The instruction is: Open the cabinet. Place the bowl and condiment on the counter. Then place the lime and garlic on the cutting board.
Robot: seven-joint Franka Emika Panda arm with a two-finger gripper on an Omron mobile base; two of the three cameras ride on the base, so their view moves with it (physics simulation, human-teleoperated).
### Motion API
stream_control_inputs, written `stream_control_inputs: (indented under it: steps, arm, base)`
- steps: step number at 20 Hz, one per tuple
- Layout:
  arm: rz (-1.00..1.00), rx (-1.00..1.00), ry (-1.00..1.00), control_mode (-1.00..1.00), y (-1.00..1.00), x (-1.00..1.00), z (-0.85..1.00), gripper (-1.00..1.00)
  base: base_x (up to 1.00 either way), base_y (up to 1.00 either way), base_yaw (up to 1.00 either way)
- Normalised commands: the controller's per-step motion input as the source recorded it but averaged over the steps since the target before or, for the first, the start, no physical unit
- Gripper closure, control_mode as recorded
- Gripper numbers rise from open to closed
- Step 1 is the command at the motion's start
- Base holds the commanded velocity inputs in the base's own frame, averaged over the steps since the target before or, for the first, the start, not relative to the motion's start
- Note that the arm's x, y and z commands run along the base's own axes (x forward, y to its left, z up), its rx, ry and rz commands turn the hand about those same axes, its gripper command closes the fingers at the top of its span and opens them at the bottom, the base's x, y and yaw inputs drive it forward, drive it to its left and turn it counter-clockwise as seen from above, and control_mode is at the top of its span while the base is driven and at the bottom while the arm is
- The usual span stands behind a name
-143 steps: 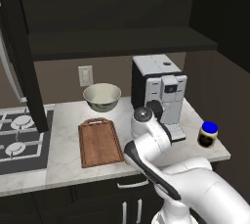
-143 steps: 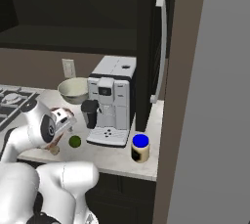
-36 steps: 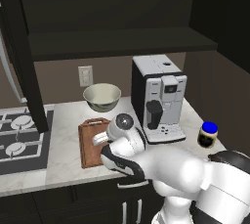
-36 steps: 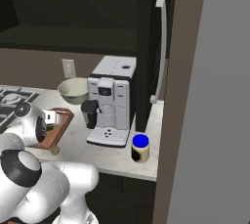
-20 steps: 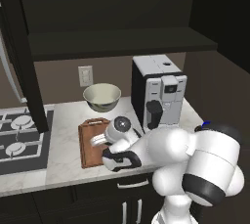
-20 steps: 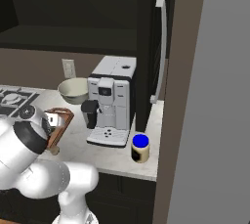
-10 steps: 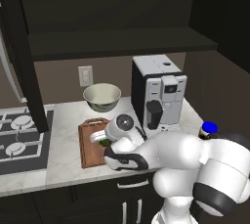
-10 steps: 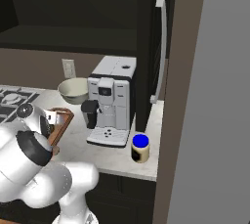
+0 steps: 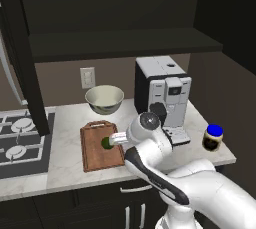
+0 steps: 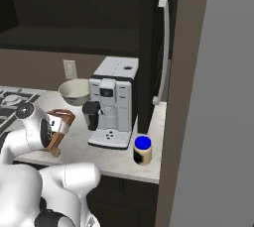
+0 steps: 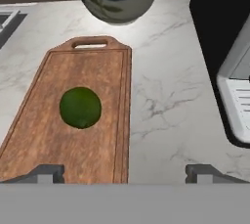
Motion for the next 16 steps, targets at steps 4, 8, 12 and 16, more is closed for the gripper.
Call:
stream_control_inputs:
  steps: [4, 8, 12, 16]
  arm:
    - [-0.21, 0.0, 0.31, -1.0, -0.3, -0.5, 0.15, -1.0]
    - [-0.12, 0.0, 0.26, -1.0, -0.03, -0.35, 0.26, -1.0]
    - [-0.06, 0.0, 0.19, -1.0, 0.0, -0.28, 0.0, -1.0]
    - [-0.01, 0.0, 0.09, -1.0, 0.0, -0.23, -0.02, -1.0]
  base:
    - [0.0, 0.0, 0.0]
    - [0.0, 0.0, 0.0]
    - [0.0, 0.0, 0.0]
    - [0.0, 0.0, 0.0]
